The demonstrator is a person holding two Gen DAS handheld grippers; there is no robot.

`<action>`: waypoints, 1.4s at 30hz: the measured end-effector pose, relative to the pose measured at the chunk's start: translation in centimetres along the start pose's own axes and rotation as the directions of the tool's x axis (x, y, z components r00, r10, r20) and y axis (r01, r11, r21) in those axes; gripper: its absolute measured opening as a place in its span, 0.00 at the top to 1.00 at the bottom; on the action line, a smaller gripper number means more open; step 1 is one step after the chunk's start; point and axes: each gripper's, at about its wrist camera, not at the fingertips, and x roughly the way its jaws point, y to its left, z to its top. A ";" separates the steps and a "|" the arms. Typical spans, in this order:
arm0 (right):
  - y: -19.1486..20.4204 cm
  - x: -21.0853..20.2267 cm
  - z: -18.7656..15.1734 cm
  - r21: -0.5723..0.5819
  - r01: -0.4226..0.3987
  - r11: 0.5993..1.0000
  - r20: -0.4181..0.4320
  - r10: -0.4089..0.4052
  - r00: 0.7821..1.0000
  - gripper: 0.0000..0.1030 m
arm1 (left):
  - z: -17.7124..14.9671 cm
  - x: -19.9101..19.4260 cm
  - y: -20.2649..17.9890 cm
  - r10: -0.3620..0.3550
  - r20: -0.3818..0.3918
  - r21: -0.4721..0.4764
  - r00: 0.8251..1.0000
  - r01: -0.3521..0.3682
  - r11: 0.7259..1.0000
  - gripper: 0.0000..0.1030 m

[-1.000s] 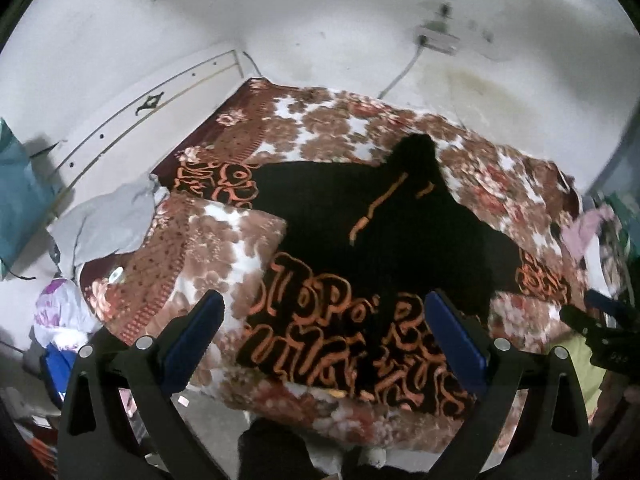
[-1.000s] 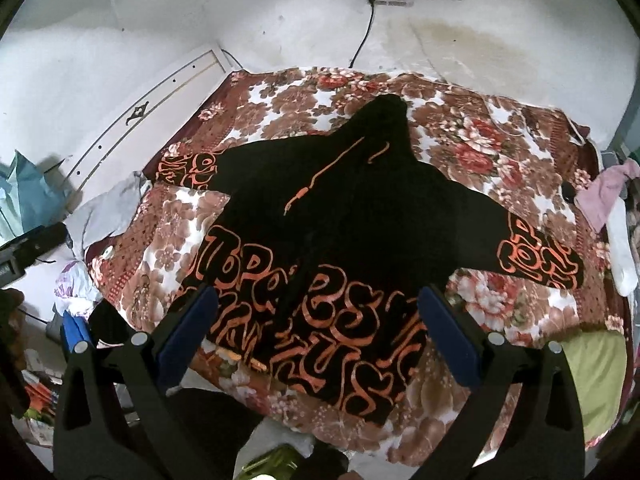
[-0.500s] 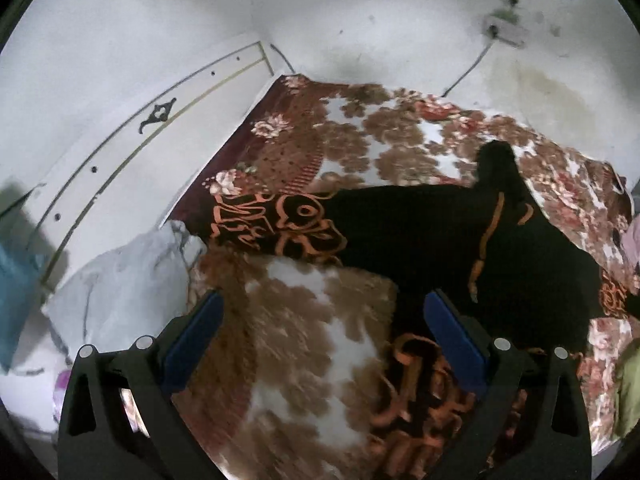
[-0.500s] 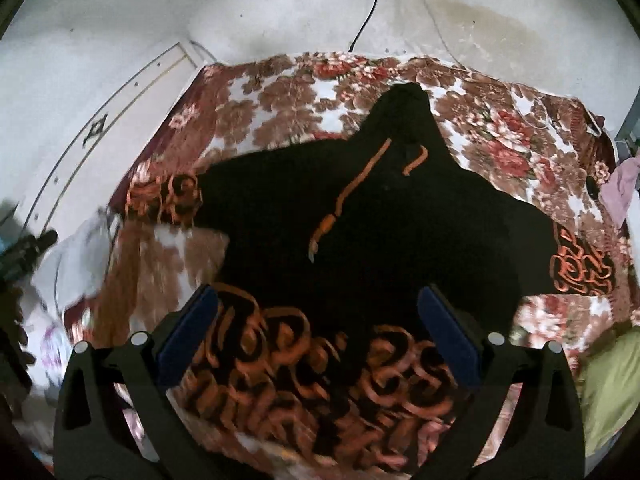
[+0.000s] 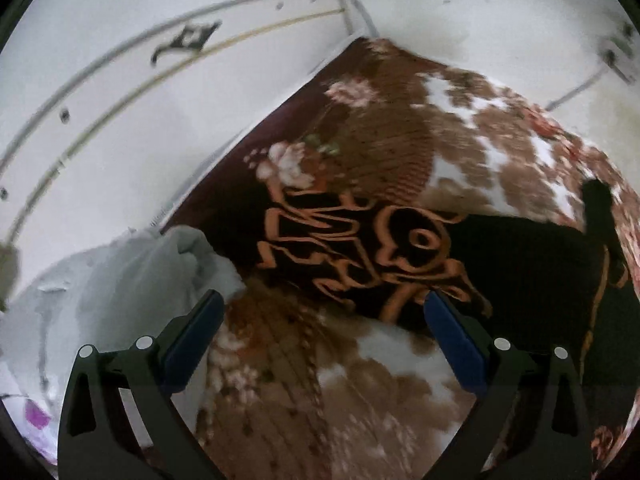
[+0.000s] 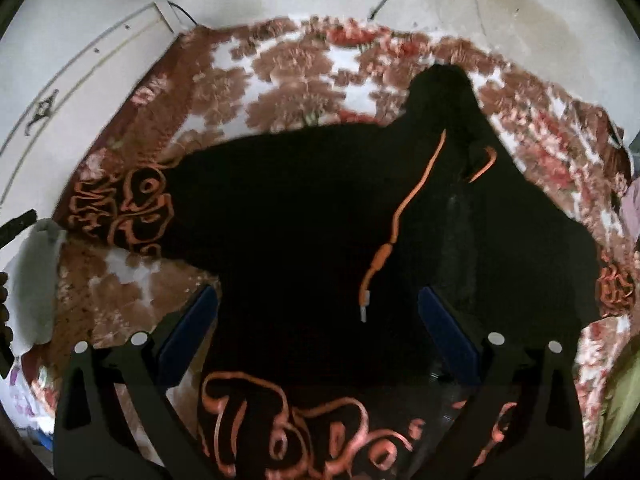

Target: Fold large clothes

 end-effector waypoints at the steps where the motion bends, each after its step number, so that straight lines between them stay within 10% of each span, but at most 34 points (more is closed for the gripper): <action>1: 0.2 1.7 -0.2 0.013 0.004 1.000 -0.012 -0.004 1.000 0.04 | 0.2 1.3 0.7 -0.008 -0.007 -0.024 1.000 0.008 1.000 0.05; 22: 0.2 16.0 -2.3 0.033 0.084 0.996 -0.038 -0.082 0.996 0.04 | 0.6 16.6 7.4 -0.212 0.067 -0.281 0.975 0.222 0.934 0.07; 30: -0.5 16.3 -2.7 0.012 0.100 0.995 -0.030 -0.100 0.995 0.04 | 2.8 16.5 7.2 -0.228 0.074 -0.309 0.971 0.240 0.920 0.85; 42: -0.6 17.3 -3.5 0.029 0.090 0.996 -0.017 -0.090 0.996 0.04 | 6.5 7.8 0.2 -0.295 0.167 -0.164 0.941 0.322 0.933 0.91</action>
